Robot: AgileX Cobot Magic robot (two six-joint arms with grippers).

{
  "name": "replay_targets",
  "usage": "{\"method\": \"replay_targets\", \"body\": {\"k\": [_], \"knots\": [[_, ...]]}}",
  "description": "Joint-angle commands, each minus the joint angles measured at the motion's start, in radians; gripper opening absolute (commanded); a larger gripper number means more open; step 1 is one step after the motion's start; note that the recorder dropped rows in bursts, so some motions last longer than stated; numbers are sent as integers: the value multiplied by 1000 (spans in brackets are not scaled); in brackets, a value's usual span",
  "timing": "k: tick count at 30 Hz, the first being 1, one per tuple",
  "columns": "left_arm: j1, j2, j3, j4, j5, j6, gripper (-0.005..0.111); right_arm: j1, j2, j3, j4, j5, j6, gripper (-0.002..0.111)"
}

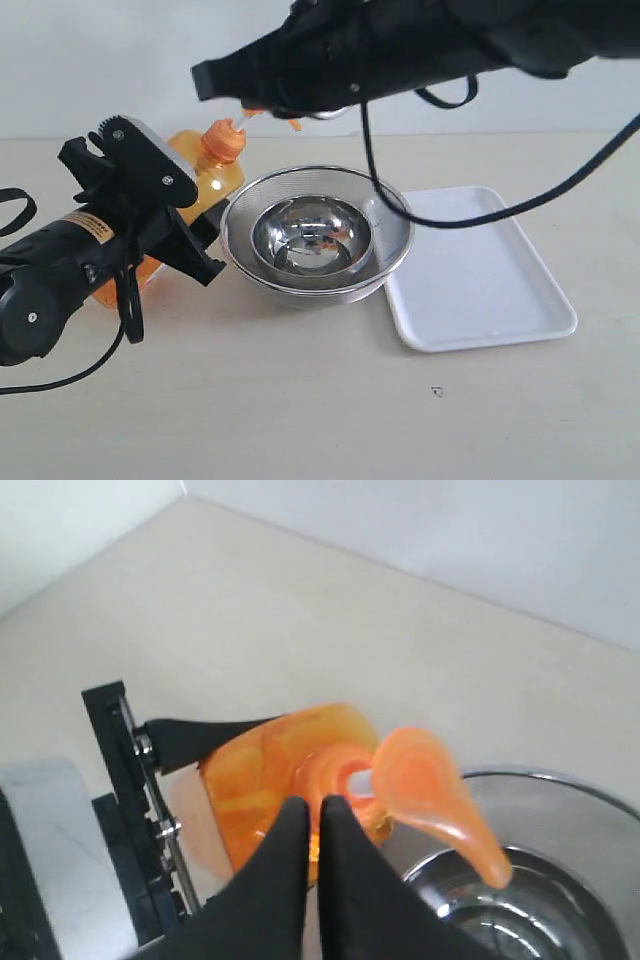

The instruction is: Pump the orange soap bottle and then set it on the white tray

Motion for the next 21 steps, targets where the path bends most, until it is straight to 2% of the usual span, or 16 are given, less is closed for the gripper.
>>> {"method": "replay_targets", "body": {"k": [1,6,10,14,21], "knots": [[-4,-17,-10,-2,-74,7,5,-59,-94,-2,-15,62,10,0],[-4,-17,-8,-6,-74,7,5,-109,-201,44,-29,74,18,0],[-4,-17,-8,-26,-77,4,5,-156,-279,159,-32,29,31,0],[-4,-17,1,-13,-79,-70,5,-173,-387,349,-34,-110,13,0],[-4,-36,47,-11,-162,-207,5,-173,-532,601,-19,-338,29,0]]}}
